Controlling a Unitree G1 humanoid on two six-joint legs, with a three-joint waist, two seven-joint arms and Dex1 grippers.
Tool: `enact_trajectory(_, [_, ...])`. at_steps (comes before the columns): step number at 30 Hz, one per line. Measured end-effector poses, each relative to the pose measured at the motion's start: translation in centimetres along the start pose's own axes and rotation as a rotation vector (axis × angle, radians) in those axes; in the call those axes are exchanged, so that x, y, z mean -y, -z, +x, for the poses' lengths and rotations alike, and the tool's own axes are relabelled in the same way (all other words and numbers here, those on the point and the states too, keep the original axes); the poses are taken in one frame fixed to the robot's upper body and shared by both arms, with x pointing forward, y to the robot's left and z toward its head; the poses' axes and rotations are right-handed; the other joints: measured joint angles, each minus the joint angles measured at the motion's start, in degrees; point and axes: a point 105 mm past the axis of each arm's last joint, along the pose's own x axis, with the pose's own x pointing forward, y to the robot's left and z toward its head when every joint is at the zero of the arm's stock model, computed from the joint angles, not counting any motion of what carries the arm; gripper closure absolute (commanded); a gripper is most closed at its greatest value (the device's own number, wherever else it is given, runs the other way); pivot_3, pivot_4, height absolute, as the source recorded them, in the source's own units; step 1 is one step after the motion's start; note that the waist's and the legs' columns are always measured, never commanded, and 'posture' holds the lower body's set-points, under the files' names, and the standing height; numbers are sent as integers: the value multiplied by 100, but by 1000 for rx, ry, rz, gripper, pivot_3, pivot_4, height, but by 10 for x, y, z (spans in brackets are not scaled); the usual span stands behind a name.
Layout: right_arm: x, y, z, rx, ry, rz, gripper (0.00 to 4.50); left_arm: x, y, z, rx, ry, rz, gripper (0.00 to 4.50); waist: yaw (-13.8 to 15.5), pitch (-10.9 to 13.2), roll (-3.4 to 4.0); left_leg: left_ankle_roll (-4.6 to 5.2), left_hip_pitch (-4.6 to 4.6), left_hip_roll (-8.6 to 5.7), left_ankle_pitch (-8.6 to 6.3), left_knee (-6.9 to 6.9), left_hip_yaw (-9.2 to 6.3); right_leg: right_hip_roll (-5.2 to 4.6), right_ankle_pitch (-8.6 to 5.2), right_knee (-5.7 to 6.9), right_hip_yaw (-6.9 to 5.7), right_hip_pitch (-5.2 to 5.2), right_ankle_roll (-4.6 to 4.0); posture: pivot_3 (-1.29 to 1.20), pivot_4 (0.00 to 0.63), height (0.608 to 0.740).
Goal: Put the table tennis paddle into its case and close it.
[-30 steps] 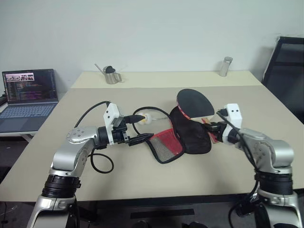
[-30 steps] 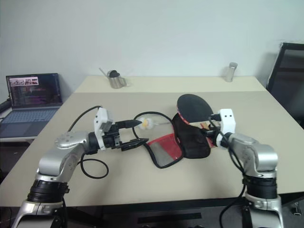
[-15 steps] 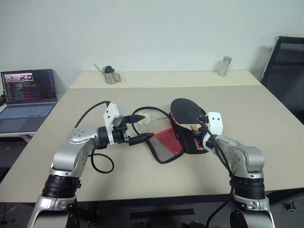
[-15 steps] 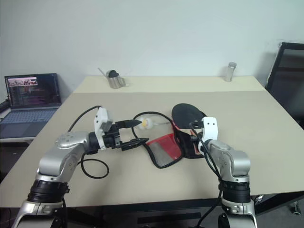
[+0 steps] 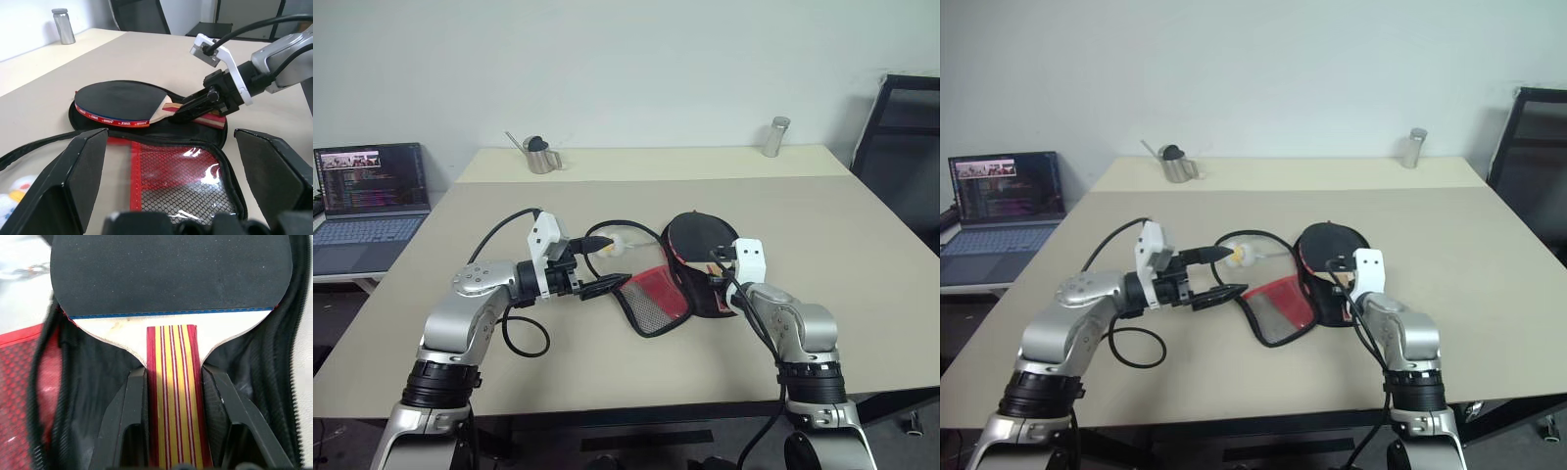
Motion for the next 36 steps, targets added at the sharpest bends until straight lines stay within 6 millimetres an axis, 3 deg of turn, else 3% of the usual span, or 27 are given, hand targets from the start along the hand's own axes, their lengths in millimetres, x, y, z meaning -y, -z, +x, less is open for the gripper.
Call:
enact_trajectory(5, [-1, 0, 0, 1, 5, -21, 3392, 0, -1, 0, 1, 0, 4, 0, 0, 0, 0, 0, 0, 0, 0, 0, 0, 0, 0, 0, 0, 0, 0, 0, 150, 740])
enact_trajectory(15, [-9, -7, -1, 31, 2, -20, 44, 3, 3, -1, -5, 0, -2, 0, -2, 0, 0, 0, 0, 1, 0, -1, 0, 0, 0, 0, 0, -1, 0, 0, 150, 740])
enact_trajectory(21, [-29, -33, -25, 126, -122, -113, 44, 3, 11, -9, -32, -17, -16, 0, -1, 0, 0, 0, 0, 2, 0, -1, -1, 0, 0, -3, -1, -1, 0, 0, 150, 740])
enact_trajectory(26, [-54, -45, -74, 161, -471, -342, 44, 0, 23, -26, -84, -58, -33, 0, 13, 1, 1, 0, 0, 3, -1, -2, -8, -1, -2, -12, -8, 2, 0, 0, 150, 740])
enact_trajectory(29, [-52, -44, -98, 130, -610, -463, 44, -6, 31, -36, -126, -88, -26, 0, 18, 0, 0, 0, 1, 3, -1, -1, -9, -2, -2, -13, -11, 5, 0, 0, 150, 740])
enact_trajectory(36, [-44, -56, -122, 100, -744, -527, 44, -20, 60, -50, -206, -146, -45, 0, 22, 0, -1, -1, 0, 9, -2, -3, -4, -3, -1, -16, -10, 2, -3, 0, 150, 740])
